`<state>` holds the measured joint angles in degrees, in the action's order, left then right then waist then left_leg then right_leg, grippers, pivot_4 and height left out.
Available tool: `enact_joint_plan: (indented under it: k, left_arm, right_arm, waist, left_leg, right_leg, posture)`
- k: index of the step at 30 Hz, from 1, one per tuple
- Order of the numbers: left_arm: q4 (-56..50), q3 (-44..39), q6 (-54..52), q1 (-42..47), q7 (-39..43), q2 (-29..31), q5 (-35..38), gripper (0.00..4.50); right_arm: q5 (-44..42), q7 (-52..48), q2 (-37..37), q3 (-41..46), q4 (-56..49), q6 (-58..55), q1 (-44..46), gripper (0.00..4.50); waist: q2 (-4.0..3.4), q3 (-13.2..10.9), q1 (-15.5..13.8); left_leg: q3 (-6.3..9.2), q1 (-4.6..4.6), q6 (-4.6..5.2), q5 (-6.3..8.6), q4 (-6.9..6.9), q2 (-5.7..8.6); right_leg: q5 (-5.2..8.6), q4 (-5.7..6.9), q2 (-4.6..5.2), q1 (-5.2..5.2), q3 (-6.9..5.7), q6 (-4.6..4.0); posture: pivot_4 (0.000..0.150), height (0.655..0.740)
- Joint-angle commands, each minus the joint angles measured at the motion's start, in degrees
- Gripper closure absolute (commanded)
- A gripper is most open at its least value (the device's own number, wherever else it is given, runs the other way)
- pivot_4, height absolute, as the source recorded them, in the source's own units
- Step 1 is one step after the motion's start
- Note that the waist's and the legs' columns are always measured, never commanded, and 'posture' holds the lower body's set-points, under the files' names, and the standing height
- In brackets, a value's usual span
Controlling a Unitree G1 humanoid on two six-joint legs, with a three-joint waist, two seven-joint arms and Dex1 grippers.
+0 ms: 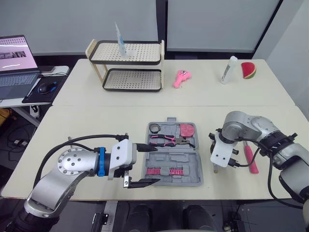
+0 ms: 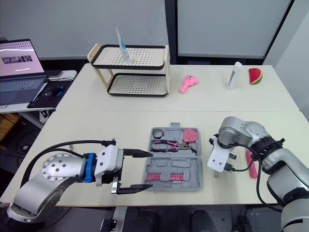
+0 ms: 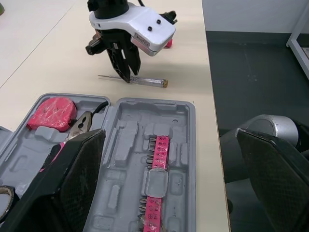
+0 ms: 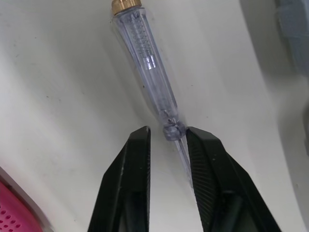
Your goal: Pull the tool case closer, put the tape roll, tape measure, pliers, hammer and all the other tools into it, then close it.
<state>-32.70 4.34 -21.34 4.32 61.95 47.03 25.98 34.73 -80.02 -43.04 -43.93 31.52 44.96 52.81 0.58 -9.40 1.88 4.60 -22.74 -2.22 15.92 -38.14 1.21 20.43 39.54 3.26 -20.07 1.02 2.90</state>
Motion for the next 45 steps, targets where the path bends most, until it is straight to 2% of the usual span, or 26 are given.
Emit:
enact_joint_plan:
  k: [1, 12, 17, 20, 24, 28, 31, 34, 39, 42, 45]
  left_arm:
    - [-0.01, -0.59, 0.95, 0.70, 0.24, 0.22, 0.02, 0.00]
    - [0.97, -0.16, 1.23, 2.01, -0.20, -0.25, -0.49, 0.00]
    - [1.30, -0.02, 1.24, 2.71, -0.25, -0.58, -0.57, 0.00]
    - [1.87, 0.23, 1.44, 3.61, -0.23, -1.01, -0.81, 0.00]
    - [2.11, 0.67, 1.50, 4.34, -0.35, -1.64, -1.05, 0.00]
    - [2.67, 1.27, 1.91, 4.87, -0.31, -2.39, -1.39, 0.00]
    - [3.15, 1.56, 2.29, 5.27, -0.14, -2.75, -1.53, 0.00]
    - [3.82, 1.81, 2.92, 5.70, 0.22, -2.89, -1.65, 0.00]
    - [4.68, 2.67, 4.17, 5.97, 0.84, -3.30, -1.93, 0.00]
    - [5.19, 3.30, 4.78, 6.30, 1.14, -3.75, -2.13, 0.00]
    - [5.61, 3.78, 5.26, 6.65, 1.60, -4.12, -2.26, 0.00]
  right_arm:
    - [-1.03, 0.12, -0.75, 1.26, -1.42, 1.01, 0.06, 3.92]
    - [1.55, 4.72, 1.95, 0.02, 2.99, 2.36, -0.18, 4.16]
    - [-1.84, 1.89, 1.46, 1.75, 1.75, 0.03, -0.43, 4.16]
    - [-7.09, -1.95, -0.57, 4.63, -3.79, -6.02, -2.98, 4.16]
    - [-14.01, -6.33, -3.68, 10.71, -14.59, -20.74, -8.31, 4.16]
    - [-19.48, -7.30, -8.38, 18.35, -34.51, -42.13, -21.07, 4.16]
    - [-22.77, -6.96, -11.33, 23.93, -43.26, -54.47, -27.26, 4.16]
    - [-28.23, -6.43, -13.65, 30.82, -50.32, -72.79, -31.79, 4.16]
    - [-34.82, -3.41, -15.96, 37.46, -55.43, -95.32, -34.51, 4.16]
    - [-38.82, 0.65, -14.93, 40.70, -56.15, -110.98, -34.52, 4.16]
    - [-40.83, 6.73, -13.33, 42.33, -55.72, -120.94, -34.51, 4.16]
  waist:
    - [0.00, 0.00, 0.00]
    - [0.10, 0.06, 0.02]
    - [0.12, 0.07, 0.00]
    - [0.11, 0.06, -0.03]
    - [0.09, 0.04, -0.17]
    - [0.10, 0.04, -0.61]
    - [0.09, 0.04, -0.70]
    - [0.07, 0.03, -0.57]
    - [0.08, 0.03, -0.53]
    - [0.08, 0.03, -0.53]
    - [0.08, 0.03, -0.52]
  left_leg:
    - [0.00, 0.00, 0.00, 0.00, 0.00, 0.00]
    - [0.01, 0.07, 0.00, 0.00, 0.00, -0.02]
    - [0.02, 0.14, 0.00, 0.00, 0.00, -0.03]
    - [0.02, 0.10, 0.00, 0.00, 0.00, -0.03]
    - [0.03, -0.02, 0.00, 0.00, -0.01, -0.01]
    - [0.13, -0.05, 0.02, 0.01, -0.03, 0.02]
    - [0.15, -0.09, 0.04, 0.02, -0.02, 0.03]
    - [0.12, -0.06, 0.24, 0.14, -0.04, 0.05]
    - [0.18, -0.07, 0.27, 0.15, 0.00, 0.03]
    - [0.14, -0.09, 0.28, 0.16, 0.00, 0.06]
    - [0.15, -0.08, 0.28, 0.16, 0.00, 0.06]
  right_leg:
    - [0.00, 0.00, 0.00, 0.00, 0.00, 0.00]
    - [0.00, 0.01, -0.02, 0.06, -0.01, 0.00]
    - [0.00, 0.00, -0.03, 0.13, -0.01, 0.00]
    - [0.00, 0.00, -0.03, 0.10, -0.01, 0.00]
    - [0.00, -0.03, 0.00, 0.06, -0.02, 0.00]
    - [0.00, -0.06, 0.03, 0.10, -0.07, 0.00]
    - [0.00, -0.07, 0.03, 0.09, -0.06, 0.00]
    - [0.00, -0.02, 0.04, 0.10, -0.04, 0.00]
    - [0.00, -0.07, 0.01, 0.11, -0.06, -0.01]
    - [0.00, -0.10, 0.03, 0.12, -0.05, 0.00]
    - [0.00, -0.09, 0.03, 0.12, -0.05, 0.00]
  posture:
    - [0.150, 0.7290]
    - [0.150, 0.7290]
    - [0.150, 0.7290]
    - [0.150, 0.7290]
    - [0.150, 0.7290]
    - [0.150, 0.7290]
    - [0.150, 0.7290]
    - [0.150, 0.7290]
    - [0.150, 0.7290]
    - [0.150, 0.7290]
    - [0.150, 0.7290]
